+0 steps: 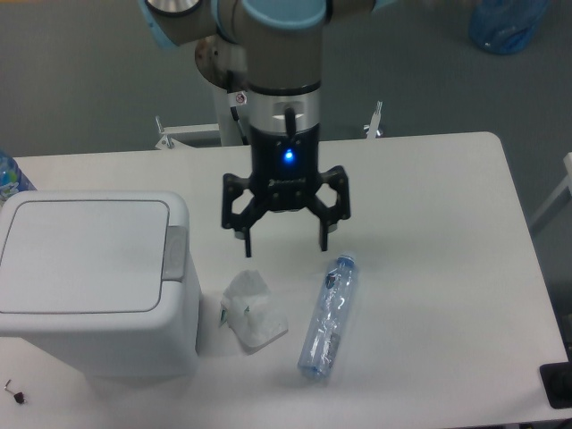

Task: Open the trash can
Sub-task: 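Move the gripper over the white trash can's lid tab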

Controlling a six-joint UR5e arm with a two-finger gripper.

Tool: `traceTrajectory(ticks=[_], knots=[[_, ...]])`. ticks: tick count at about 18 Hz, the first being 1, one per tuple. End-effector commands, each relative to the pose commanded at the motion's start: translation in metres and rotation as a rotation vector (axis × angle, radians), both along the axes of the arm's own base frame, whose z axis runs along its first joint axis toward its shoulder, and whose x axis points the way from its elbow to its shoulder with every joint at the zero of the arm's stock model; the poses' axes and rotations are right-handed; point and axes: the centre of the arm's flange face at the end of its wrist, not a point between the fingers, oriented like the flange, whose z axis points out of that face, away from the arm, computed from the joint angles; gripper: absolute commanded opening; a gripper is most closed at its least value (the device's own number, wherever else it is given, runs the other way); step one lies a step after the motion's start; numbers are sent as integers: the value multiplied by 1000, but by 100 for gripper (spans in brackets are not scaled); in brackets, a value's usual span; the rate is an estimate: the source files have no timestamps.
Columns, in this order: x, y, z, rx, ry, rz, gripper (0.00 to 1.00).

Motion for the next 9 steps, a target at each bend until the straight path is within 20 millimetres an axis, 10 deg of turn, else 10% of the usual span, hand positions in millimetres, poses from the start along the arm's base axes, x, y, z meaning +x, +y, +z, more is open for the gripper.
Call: traceTrajectory(ticks=[9], knots=[[30,19,-7,4,-41,1,100]])
